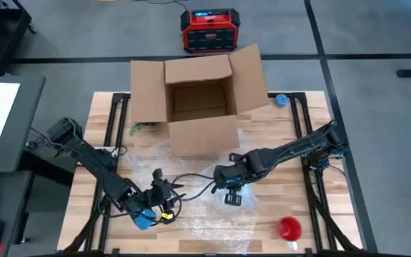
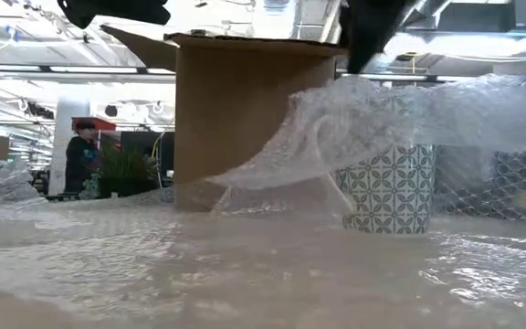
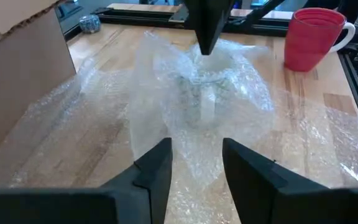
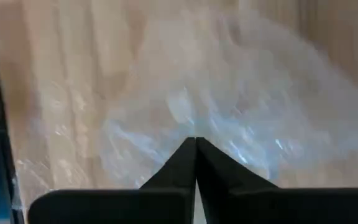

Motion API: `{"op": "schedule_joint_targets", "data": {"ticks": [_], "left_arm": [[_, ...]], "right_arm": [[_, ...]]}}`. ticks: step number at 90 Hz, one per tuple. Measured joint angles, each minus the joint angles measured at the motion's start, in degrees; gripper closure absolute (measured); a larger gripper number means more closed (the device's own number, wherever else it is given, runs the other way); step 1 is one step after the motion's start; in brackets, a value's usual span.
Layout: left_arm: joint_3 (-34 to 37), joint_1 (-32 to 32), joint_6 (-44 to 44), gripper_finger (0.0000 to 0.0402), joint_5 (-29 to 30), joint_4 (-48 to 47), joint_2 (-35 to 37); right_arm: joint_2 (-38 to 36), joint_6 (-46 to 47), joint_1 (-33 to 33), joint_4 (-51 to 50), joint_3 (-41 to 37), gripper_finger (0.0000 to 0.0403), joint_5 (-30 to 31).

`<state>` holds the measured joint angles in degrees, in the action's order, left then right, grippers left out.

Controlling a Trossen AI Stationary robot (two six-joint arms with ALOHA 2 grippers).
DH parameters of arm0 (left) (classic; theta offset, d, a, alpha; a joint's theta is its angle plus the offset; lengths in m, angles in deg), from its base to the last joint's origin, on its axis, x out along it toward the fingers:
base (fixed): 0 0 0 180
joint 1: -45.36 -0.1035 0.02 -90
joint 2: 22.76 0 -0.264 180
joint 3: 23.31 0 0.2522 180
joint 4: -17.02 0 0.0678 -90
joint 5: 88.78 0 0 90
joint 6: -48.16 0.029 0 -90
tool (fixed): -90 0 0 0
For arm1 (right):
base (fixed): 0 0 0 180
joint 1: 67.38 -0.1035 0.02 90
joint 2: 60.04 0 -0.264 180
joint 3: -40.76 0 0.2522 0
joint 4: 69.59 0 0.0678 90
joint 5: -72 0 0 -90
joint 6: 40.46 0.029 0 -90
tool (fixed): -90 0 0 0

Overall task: Wrap mug
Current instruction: Wrap the green patterned mug into the bubble wrap

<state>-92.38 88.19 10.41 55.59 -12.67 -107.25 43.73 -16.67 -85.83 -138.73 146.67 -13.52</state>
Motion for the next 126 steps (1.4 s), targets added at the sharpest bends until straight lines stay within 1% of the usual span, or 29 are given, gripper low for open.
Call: {"op": "schedule_joint_targets", "data": {"ticks": [7, 14, 23, 30, 45, 51, 59, 66, 80, 88, 92, 99, 105, 111, 118, 126], "left_arm": [[0.0, 0.0, 0.0, 0.0279, -0.1, -0.1, 0.0], [0.0, 0.0, 0.0, 0.0279, -0.2, -0.1, 0.0], [0.0, 0.1, 0.0, 0.0279, -0.2, -0.1, 0.0], [0.0, 0.2, 0.0, 0.0279, -0.2, -0.1, 0.0], [0.0, 0.2, 0.0, 0.0279, -0.2, 0.0, 0.0], [0.0, 0.2, -0.1, 0.0279, -0.2, 0.1, 0.0], [0.0, 0.2, -0.1, 0.0279, -0.2, 0.2, 0.0], [0.0, 0.2, -0.1, 0.0279, -0.2, 0.2, 0.0], [0.0, 0.2, -0.2, 0.0279, -0.2, 0.2, 0.0], [0.0, 0.2, -0.2, 0.0279, -0.2, 0.2, 0.0], [0.0, 0.2, -0.2, 0.0279, -0.2, 0.0, 0.0], [0.0, 0.2, -0.2, 0.0279, -0.2, 0.0, 0.0], [0.0, 0.2, -0.2, 0.0279, -0.2, 0.0, 0.0], [0.0, 0.3, -0.2, 0.0279, -0.2, -0.1, 0.0], [0.0, 0.3, -0.2, 0.0279, -0.2, -0.1, 0.0], [0.0, 0.3, -0.3, 0.0279, -0.2, -0.1, 0.0]], "right_arm": [[0.0, -0.8, 0.2, 4.1, -1.3, 0.0403, 0.0], [0.3, -0.6, 1.1, 4.7, -3.7, 0.0403, 0.1], [0.6, 1.4, 2.0, 5.1, -8.4, 0.0403, 0.2], [0.5, 3.0, 2.6, 7.4, -12.5, 0.0403, 0.0], [0.2, 4.6, 3.3, 18.6, -21.9, 0.0403, -4.2], [0.2, 4.7, 3.6, 20.5, -23.4, 0.0403, -5.8], [0.0, 5.1, 3.6, 19.8, -22.5, 0.0403, -5.8], [-0.4, 5.0, 3.5, 14.9, -20.1, 0.0403, -5.8], [-1.1, 4.9, 2.5, 3.3, -10.9, 0.0403, -5.2], [-1.2, 4.6, 1.2, -3.4, -5.8, 0.0403, -2.7], [-1.1, 4.4, 0.5, -5.2, -4.0, 0.0403, -1.1], [-1.2, 3.7, -0.7, -5.0, -2.0, 0.0403, 2.0], [-1.6, 2.5, -1.6, -3.4, -1.8, 0.0403, 3.7], [-1.5, 1.4, -1.8, -0.7, -1.8, 0.0403, 3.9], [-1.2, 1.2, -1.4, -0.4, -2.2, 0.0403, 3.9], [-1.2, 1.5, -0.2, 1.6, -5.4, 0.0403, 3.7]]}}
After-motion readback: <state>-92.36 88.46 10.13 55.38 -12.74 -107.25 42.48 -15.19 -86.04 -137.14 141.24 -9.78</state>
